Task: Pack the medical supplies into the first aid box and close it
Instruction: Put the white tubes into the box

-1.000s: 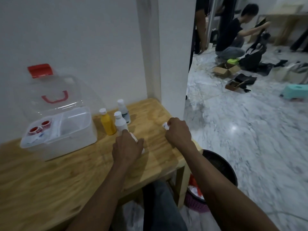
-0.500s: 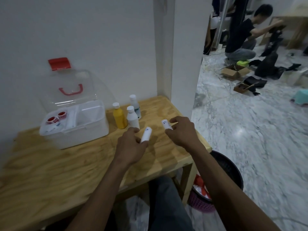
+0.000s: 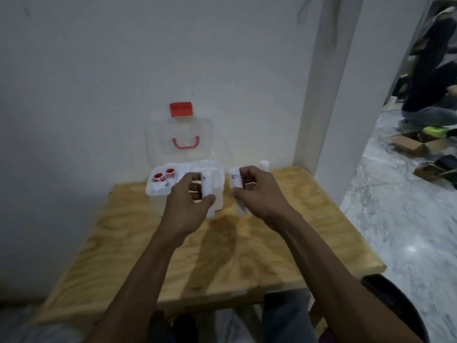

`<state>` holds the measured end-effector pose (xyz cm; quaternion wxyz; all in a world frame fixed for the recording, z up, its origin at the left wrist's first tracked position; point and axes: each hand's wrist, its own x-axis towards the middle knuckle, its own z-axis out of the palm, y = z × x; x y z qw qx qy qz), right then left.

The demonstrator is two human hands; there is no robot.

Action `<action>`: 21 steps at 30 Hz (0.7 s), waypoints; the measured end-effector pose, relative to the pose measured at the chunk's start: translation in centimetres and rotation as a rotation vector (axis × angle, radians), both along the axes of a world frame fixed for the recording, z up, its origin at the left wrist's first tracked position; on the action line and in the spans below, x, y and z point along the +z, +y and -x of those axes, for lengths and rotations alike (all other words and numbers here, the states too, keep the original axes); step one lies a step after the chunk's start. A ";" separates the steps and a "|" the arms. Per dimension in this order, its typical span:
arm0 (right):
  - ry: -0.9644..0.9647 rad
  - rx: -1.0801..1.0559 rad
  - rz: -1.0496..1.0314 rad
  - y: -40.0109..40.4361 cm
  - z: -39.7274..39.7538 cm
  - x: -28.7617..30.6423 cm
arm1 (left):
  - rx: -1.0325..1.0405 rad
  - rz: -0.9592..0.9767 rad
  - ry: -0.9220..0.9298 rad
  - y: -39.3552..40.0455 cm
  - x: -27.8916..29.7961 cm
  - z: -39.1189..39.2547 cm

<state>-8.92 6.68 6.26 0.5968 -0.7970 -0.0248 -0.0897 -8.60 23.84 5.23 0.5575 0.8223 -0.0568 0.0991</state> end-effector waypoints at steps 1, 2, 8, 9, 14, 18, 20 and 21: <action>-0.026 0.004 0.000 0.7 -0.8 0.2 | 0.012 -0.006 -0.024 0.7 0.4 -0.6; -0.059 -0.002 0.017 1.4 -1.6 0.4 | 0.018 -0.019 -0.049 1.3 0.8 -1.3; -0.285 -0.034 0.185 3.9 -6.4 1.9 | 0.024 -0.133 -0.156 3.2 2.6 -5.8; -0.305 -0.022 0.222 4.0 -7.2 1.9 | 0.026 -0.158 -0.170 3.2 2.8 -6.5; -0.328 0.010 0.384 4.4 -10.0 1.0 | 0.036 -0.231 -0.191 2.8 2.1 -9.3; -0.202 0.058 0.529 4.4 -11.3 -0.1 | 0.014 -0.359 -0.172 3.1 0.8 -10.3; -0.164 0.100 0.631 4.5 -11.8 -0.6 | 0.016 -0.440 -0.130 3.4 0.1 -10.5; -0.146 0.122 0.671 4.6 -11.9 -0.8 | 0.024 -0.487 -0.108 3.5 -0.2 -10.5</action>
